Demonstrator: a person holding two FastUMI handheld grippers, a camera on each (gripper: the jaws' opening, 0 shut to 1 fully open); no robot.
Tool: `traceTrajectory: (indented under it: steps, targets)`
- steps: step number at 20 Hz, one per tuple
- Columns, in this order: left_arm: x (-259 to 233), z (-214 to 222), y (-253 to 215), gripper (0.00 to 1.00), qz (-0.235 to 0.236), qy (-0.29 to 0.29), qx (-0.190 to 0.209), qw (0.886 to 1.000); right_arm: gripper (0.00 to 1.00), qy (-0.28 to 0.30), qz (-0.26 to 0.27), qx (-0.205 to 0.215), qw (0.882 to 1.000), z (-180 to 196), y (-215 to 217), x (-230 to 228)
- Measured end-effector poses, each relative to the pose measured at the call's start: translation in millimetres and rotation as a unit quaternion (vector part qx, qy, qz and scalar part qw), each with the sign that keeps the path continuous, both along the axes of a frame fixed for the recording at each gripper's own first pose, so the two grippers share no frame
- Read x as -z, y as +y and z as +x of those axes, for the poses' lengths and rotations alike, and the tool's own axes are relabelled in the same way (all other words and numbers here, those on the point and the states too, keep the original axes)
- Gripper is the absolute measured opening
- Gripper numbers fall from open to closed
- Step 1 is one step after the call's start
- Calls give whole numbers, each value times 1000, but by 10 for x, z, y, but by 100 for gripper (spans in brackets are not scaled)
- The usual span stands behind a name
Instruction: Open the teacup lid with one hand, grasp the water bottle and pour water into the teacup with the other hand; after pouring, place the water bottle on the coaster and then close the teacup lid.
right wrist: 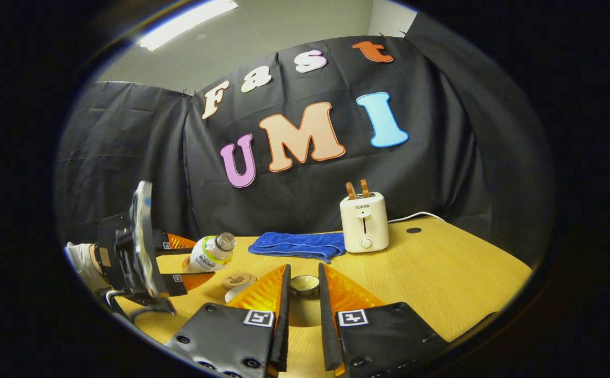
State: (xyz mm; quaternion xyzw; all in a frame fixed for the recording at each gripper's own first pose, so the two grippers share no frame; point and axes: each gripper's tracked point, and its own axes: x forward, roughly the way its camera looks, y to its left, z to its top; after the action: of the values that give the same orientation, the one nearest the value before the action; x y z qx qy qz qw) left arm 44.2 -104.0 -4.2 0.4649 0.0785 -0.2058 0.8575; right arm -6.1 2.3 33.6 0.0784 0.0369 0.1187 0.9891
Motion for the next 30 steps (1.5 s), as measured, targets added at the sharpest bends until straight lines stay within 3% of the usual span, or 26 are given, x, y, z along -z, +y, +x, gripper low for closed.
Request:
traceTrajectory:
  steps: [5, 11, 14, 18, 19, 20, 23, 28, 30]
  targets:
    - [-171, 49, -183, 56, -128, 7, -13, 992, 29, 1, -3, -6, 1000, -6, 52, 21]
    - [-305, 220, -265, 55, -239, 10, -26, 971, 30, 4, -2, -1, 1000, 24, 14, 56]
    - [-346, 320, -255, 55, -291, 7, -36, 956, 30, 6, -2, 0, 1000, 30, 8, 71]
    - [-419, 477, -196, 58, -372, 5, -57, 926, 30, 12, -3, 1, 1000, 54, 4, 132]
    - [-429, 547, -173, 53, -387, 3, -63, 920, 30, 14, -3, 1, 1000, 66, -1, 154]
    - [-427, 589, -171, 55, -397, 0, -65, 915, 30, 16, -3, 1, 1000, 75, 2, 162]
    - [-207, 641, -204, 55, -402, 25, -75, 912, 29, 21, -4, 2, 1000, 93, -11, 218]
    - [-182, 792, -46, 56, -455, 27, -97, 885, 29, 25, -7, 2, 1000, 114, 11, 256]
    - [-79, 795, 2, 56, -456, 32, -109, 883, 30, 27, -8, 2, 1000, 108, 15, 287]
